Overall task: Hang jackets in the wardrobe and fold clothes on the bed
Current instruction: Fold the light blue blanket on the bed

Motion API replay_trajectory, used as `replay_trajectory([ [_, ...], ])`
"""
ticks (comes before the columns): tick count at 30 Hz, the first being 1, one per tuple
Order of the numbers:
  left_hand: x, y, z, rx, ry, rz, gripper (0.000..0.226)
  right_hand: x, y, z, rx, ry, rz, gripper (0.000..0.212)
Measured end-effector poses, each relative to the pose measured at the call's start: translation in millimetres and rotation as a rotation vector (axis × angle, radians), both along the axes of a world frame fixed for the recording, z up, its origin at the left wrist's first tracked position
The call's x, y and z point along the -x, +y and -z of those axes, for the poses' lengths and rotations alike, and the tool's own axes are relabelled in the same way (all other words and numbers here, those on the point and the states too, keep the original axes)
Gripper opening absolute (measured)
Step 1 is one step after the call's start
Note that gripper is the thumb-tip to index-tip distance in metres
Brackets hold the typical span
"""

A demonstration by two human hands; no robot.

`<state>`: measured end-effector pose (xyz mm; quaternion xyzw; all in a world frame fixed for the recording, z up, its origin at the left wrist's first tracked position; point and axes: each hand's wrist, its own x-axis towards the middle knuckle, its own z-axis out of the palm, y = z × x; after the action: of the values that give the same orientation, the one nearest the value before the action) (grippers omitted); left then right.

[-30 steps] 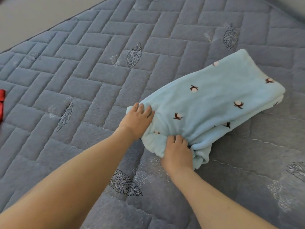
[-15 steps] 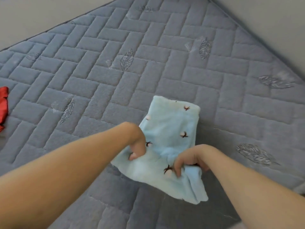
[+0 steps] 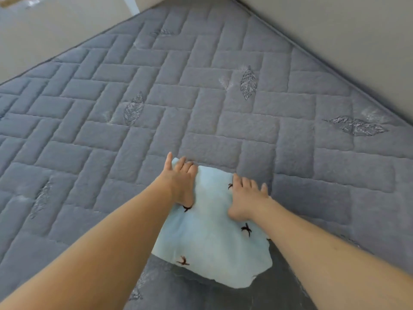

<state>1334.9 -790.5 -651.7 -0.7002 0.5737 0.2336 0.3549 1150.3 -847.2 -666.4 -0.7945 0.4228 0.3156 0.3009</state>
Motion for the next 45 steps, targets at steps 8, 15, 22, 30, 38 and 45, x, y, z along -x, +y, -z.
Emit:
replay_trajectory([
  [8, -4.9, -41.5, 48.7, -0.059, 0.033, 0.021, 0.113, -19.2, -24.3, 50.9, 0.021, 0.098, -0.007, 0.083],
  [15, -4.7, -63.6, 40.9, -0.129, -0.004, 0.188, 0.081, -25.6, -53.5, 48.6, -0.142, 0.118, -0.027, 0.093],
  [22, 2.5, -42.7, 7.4, -0.173, 0.133, -0.085, 0.053, -15.7, -56.9, 25.5, -0.379, -0.09, 0.034, 0.09],
  [30, 30.4, 48.1, -56.5, -0.001, 0.084, -0.013, 0.053, 6.9, 5.9, -36.8, -0.386, -0.156, -0.019, 0.066],
  [38, 57.6, 87.7, -225.0, 0.16, 0.212, -0.104, 0.049, 45.4, 47.4, -239.2, -0.094, -0.132, -0.033, 0.036],
  [45, 110.5, 130.9, -449.6, 0.343, 0.381, 0.033, 0.044, 132.0, 143.4, -474.7, 0.191, -0.206, 0.182, 0.041],
])
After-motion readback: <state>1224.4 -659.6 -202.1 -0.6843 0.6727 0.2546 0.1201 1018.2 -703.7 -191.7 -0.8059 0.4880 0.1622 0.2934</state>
